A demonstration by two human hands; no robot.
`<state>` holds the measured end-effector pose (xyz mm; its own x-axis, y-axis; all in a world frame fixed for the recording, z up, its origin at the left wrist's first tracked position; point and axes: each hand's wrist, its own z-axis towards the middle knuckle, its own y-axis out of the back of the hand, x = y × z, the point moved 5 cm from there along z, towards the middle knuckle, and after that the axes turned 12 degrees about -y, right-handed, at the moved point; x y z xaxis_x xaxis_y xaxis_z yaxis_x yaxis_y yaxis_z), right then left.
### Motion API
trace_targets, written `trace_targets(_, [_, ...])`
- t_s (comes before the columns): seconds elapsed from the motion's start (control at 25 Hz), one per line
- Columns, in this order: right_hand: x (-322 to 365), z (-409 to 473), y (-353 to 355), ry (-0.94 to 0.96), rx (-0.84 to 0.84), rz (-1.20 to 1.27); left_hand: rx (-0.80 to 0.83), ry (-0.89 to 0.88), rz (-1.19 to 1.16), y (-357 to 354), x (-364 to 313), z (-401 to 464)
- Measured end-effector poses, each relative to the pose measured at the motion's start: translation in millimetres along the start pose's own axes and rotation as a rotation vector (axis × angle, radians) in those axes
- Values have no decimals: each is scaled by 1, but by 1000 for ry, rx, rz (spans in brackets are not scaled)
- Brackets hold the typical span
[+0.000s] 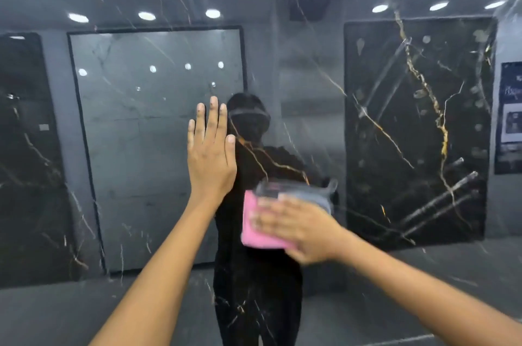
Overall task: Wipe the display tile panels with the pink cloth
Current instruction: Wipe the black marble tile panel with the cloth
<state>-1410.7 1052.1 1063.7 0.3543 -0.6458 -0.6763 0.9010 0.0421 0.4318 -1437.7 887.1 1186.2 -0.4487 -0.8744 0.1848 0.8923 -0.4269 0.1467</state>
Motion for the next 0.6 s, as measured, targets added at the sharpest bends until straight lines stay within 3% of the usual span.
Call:
trace_targets(0.08, [33, -38, -13, 234, 187, -17, 46, 17, 29, -2, -8, -42])
trace_targets(0.12, [20, -35, -7, 261, 178, -4, 59, 26, 47, -4, -13, -62])
trace_targets(0.16, [-6, -19, 7, 184, 83, -7, 68, 31, 66, -6, -17, -79])
trace_targets(0.28, [-129, 26, 65, -363, -263, -22, 71, 45, 98, -12, -20, -100])
trace_targets(0.32, [-150, 26, 74, -514, -333, -1, 65, 58, 96, -12, -19, -100])
trace_targets(0.4, [-131, 2, 58, -619, -365, -5, 66, 66, 84, -13, -20, -101])
trace_targets(0.48, [-45, -47, 8, -463, -231, 0, 85, 63, 79, -13, -20, -104])
trace_targets(0.6, [67, -115, -35, -7, 137, 2, 100, 62, 65, -12, -19, -106])
